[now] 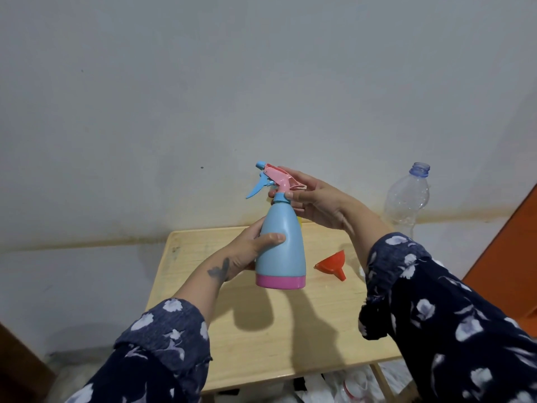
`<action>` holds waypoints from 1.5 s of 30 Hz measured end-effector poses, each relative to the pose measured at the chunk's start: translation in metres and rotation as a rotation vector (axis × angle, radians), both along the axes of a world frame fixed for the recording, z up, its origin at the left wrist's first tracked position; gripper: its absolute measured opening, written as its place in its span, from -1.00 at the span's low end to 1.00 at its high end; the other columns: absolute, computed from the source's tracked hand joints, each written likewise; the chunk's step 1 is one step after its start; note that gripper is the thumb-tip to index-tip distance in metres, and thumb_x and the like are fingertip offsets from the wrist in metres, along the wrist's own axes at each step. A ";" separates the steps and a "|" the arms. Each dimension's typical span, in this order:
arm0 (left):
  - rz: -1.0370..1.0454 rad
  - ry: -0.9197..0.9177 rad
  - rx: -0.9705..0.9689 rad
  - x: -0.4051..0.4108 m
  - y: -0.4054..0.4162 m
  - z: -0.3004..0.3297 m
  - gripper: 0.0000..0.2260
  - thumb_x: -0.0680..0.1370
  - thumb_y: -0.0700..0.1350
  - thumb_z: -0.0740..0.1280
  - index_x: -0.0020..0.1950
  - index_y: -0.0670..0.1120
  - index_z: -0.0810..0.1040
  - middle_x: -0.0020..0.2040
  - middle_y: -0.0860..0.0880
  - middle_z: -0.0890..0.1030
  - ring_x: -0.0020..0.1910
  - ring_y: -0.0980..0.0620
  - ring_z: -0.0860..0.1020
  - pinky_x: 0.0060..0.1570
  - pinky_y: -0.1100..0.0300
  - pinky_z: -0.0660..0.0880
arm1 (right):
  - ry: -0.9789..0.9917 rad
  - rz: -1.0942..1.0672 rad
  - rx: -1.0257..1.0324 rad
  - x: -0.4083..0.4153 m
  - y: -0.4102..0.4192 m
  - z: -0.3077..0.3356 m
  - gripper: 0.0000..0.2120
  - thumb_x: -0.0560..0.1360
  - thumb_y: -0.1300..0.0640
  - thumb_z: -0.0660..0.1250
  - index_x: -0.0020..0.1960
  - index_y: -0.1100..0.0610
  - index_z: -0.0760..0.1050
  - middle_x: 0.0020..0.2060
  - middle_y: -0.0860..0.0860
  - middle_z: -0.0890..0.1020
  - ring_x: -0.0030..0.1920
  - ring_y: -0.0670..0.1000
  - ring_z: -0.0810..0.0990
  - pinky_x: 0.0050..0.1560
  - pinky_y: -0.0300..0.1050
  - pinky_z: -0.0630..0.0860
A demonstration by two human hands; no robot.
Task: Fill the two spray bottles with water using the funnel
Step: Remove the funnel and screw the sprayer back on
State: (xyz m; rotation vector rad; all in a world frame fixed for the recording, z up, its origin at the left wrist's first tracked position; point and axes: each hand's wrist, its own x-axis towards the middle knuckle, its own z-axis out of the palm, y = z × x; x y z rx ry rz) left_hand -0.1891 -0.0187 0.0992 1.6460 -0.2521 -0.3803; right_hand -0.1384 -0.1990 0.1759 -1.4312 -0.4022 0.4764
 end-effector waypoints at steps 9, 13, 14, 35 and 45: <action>0.179 -0.145 0.145 0.001 -0.006 -0.009 -0.38 0.25 0.15 0.49 0.29 0.19 0.44 0.10 0.06 0.62 0.01 0.06 0.63 -0.12 0.16 0.59 | -0.302 -0.282 -0.321 -0.006 0.018 -0.018 -0.44 0.40 0.12 0.50 0.31 -0.11 0.36 0.18 0.13 0.48 0.01 0.01 0.51 0.13 0.01 0.54; 0.273 -0.185 0.225 0.003 -0.003 -0.018 -0.33 0.22 0.18 0.47 0.32 0.35 0.37 0.12 0.13 0.60 0.03 0.03 0.62 -0.02 -0.02 0.62 | -0.201 -0.183 -0.315 -0.004 0.013 -0.012 -0.44 0.53 0.29 0.31 0.43 -0.10 0.29 0.06 0.09 0.60 0.13 0.07 0.56 0.13 -0.04 0.49; 0.291 -0.187 0.251 0.001 -0.004 -0.019 -0.32 0.22 0.20 0.46 0.32 0.37 0.34 0.13 0.15 0.59 0.02 0.03 0.61 -0.02 -0.05 0.62 | -0.154 -0.160 -0.268 -0.004 0.012 -0.010 -0.40 0.51 0.35 0.31 0.44 -0.08 0.29 0.08 0.13 0.61 0.16 0.10 0.57 0.18 -0.01 0.50; 0.436 -0.158 0.470 -0.020 -0.014 -0.035 -0.26 0.30 0.23 0.41 0.40 0.42 0.15 0.11 0.19 0.55 -0.01 0.05 0.58 -0.08 -0.02 0.61 | -0.211 -0.278 -0.386 -0.014 0.030 -0.033 -0.42 0.49 0.24 0.38 0.42 -0.08 0.28 0.05 0.12 0.60 0.06 0.02 0.56 -0.01 -0.18 0.47; 0.459 -0.145 0.514 -0.027 -0.002 -0.036 -0.23 0.31 0.26 0.39 0.46 0.34 0.11 0.11 0.13 0.54 -0.01 -0.01 0.57 -0.04 -0.02 0.59 | -0.189 -0.330 -0.369 -0.027 0.051 -0.037 -0.46 0.53 0.22 0.32 0.43 -0.08 0.25 0.12 0.15 0.57 0.11 0.07 0.55 0.02 -0.15 0.49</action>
